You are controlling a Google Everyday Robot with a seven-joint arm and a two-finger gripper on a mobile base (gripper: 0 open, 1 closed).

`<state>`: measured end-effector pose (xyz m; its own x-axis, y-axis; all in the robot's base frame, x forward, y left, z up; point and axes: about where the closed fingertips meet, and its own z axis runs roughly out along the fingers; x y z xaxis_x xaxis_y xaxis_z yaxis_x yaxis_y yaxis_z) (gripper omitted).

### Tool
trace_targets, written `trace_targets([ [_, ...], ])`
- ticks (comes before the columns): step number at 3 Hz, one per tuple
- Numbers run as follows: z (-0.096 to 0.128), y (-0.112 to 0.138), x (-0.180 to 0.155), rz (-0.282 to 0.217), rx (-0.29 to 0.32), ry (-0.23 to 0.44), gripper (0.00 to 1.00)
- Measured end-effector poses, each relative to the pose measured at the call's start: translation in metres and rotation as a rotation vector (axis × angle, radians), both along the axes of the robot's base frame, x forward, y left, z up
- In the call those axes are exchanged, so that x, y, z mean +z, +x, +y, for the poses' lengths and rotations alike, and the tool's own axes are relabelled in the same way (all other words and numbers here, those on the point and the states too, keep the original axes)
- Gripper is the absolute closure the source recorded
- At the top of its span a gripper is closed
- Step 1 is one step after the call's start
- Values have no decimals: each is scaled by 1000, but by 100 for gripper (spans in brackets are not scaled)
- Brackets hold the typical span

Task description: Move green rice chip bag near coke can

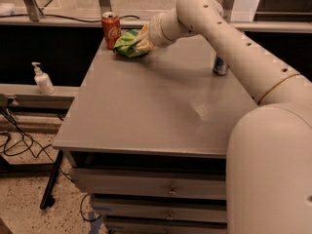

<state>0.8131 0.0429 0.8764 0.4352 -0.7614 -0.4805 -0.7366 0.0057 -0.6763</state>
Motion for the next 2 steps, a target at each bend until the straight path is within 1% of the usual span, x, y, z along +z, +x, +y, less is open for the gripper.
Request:
trace_targets([
  [1, -1, -1, 5, -8, -2, -4, 11],
  [2, 2, -4, 12, -21, 5, -1, 0],
])
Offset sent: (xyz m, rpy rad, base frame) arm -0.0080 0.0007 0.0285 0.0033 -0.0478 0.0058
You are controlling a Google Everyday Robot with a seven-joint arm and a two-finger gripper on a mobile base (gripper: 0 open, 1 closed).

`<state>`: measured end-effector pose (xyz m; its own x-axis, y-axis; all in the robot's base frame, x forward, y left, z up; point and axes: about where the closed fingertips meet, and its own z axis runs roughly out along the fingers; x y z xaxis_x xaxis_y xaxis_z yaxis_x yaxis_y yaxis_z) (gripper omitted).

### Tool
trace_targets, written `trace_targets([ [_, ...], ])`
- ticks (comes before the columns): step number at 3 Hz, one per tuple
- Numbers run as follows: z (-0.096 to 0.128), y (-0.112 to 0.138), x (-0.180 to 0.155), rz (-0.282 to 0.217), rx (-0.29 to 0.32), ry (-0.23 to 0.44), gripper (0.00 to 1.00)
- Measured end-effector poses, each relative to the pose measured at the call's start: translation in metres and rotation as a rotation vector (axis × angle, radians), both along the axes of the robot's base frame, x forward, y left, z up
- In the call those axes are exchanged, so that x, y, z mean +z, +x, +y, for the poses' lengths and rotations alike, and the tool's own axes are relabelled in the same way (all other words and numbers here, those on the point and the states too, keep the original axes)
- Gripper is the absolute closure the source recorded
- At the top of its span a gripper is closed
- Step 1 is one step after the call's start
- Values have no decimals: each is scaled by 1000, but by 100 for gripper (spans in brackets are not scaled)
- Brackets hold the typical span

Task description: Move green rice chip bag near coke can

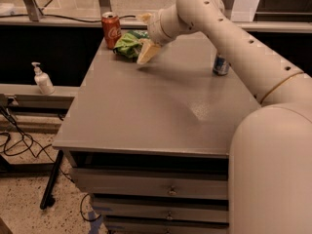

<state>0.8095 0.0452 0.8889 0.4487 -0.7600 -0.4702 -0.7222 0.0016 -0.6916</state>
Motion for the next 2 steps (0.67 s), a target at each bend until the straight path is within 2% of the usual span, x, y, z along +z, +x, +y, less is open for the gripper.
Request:
trace_targets([
  [1, -7, -4, 21, -31, -19, 0, 0],
  [2, -39, -16, 70, -68, -100, 61, 0],
])
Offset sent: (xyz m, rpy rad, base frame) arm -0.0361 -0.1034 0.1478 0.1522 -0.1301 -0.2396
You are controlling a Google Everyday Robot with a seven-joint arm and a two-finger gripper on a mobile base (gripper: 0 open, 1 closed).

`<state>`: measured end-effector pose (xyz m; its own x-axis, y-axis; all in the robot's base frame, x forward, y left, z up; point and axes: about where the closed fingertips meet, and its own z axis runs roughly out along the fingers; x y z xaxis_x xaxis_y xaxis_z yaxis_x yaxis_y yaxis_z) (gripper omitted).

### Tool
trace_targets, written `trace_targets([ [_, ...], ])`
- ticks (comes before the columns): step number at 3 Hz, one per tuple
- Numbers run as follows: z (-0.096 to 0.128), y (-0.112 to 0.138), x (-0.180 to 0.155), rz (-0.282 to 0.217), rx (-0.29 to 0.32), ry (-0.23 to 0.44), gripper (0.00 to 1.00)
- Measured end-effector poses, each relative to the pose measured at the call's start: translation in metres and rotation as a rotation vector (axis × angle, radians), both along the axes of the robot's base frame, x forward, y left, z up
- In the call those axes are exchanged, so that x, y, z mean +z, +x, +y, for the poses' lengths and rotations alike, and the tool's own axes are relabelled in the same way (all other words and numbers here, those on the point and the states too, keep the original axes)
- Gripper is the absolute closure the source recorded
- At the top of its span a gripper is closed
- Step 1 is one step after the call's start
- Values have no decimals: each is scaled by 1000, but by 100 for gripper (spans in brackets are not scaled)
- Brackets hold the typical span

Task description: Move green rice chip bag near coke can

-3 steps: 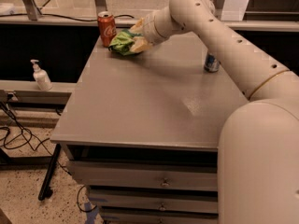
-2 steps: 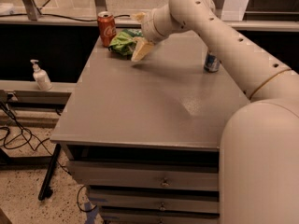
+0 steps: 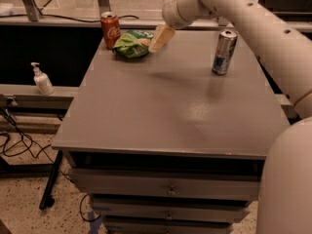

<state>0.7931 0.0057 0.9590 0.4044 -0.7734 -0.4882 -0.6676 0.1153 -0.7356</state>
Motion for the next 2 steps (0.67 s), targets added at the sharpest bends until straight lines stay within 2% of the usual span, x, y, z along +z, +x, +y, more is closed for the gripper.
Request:
trace_targets([
  [1, -52, -27, 55, -45, -109, 83, 0],
  [2, -109, -65, 98, -84, -204, 175, 0],
])
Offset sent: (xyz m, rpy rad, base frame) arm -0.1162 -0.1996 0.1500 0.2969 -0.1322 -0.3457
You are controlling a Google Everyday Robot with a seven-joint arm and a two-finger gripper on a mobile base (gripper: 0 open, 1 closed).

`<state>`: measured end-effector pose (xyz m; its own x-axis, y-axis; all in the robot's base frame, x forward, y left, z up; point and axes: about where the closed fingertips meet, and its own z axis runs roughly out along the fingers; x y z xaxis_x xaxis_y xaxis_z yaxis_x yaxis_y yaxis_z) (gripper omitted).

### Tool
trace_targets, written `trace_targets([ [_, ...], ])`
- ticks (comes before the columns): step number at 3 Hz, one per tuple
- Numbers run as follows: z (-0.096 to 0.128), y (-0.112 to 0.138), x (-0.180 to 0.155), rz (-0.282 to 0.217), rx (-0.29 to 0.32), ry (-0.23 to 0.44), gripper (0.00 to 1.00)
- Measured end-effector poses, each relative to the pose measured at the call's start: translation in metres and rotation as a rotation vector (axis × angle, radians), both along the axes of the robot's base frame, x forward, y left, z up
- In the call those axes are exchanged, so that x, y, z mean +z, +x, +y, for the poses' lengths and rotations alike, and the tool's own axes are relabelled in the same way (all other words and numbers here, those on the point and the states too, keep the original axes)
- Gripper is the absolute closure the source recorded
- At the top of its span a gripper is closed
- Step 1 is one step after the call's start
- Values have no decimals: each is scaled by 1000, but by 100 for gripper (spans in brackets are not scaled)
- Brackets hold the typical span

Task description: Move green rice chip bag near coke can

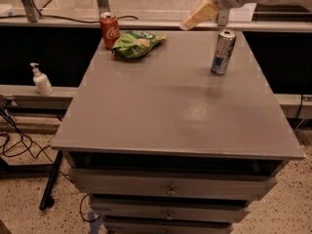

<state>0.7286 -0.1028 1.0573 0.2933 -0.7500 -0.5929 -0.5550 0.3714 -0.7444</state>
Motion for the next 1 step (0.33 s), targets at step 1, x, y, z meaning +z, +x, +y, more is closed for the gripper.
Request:
trace_targets([
  [1, -17, -3, 0, 1, -23, 0, 0],
])
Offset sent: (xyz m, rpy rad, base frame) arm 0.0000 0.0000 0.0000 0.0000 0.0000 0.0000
